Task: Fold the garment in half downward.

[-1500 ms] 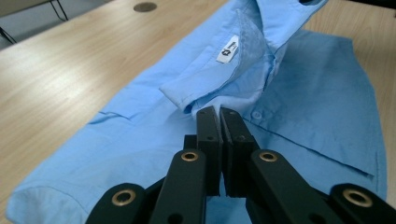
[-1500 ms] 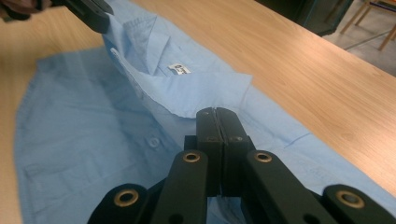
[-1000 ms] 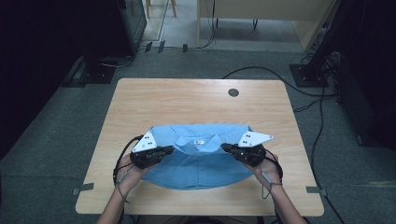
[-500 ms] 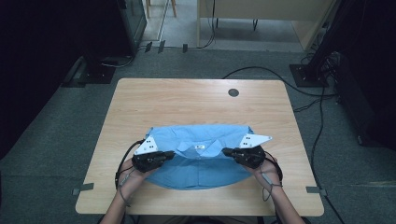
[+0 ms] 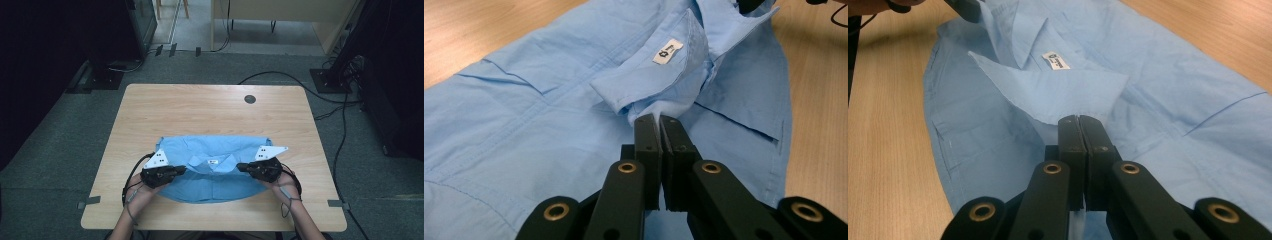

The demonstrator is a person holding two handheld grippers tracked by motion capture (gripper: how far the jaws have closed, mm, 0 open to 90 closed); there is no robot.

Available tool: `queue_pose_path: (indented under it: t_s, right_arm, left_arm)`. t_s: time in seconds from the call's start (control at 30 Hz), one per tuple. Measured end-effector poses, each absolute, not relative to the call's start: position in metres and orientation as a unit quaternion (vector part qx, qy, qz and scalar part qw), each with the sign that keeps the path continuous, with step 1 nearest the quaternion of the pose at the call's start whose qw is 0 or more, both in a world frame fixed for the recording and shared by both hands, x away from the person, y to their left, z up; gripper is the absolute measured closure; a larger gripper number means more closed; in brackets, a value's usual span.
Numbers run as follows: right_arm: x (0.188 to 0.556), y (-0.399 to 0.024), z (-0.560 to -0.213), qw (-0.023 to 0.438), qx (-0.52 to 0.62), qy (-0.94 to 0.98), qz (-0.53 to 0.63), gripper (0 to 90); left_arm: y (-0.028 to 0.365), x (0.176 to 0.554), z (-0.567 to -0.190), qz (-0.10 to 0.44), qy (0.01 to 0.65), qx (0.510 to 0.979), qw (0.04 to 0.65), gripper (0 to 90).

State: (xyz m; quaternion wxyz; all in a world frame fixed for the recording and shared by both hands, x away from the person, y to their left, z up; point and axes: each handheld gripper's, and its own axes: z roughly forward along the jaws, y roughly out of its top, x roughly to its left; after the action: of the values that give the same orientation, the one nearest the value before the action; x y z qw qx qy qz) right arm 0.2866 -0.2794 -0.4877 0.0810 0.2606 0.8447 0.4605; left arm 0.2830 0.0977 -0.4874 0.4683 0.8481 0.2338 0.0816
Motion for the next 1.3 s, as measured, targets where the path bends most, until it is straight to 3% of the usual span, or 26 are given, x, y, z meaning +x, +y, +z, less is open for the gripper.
queue_pose_path:
  t_s: [0.4, 1.3]
  right_arm:
    - [0.283, -0.289, -0.485, 0.054, 0.248, 0.847, 0.467, 89.1]
    - [0.288, -0.28, -0.507, 0.024, 0.252, 0.869, 0.425, 88.1]
  left_arm:
    - [0.094, 0.276, -0.488, 0.061, 0.216, 0.855, 0.468, 87.0]
    - [0.096, 0.287, -0.51, 0.033, 0.253, 0.871, 0.42, 85.4]
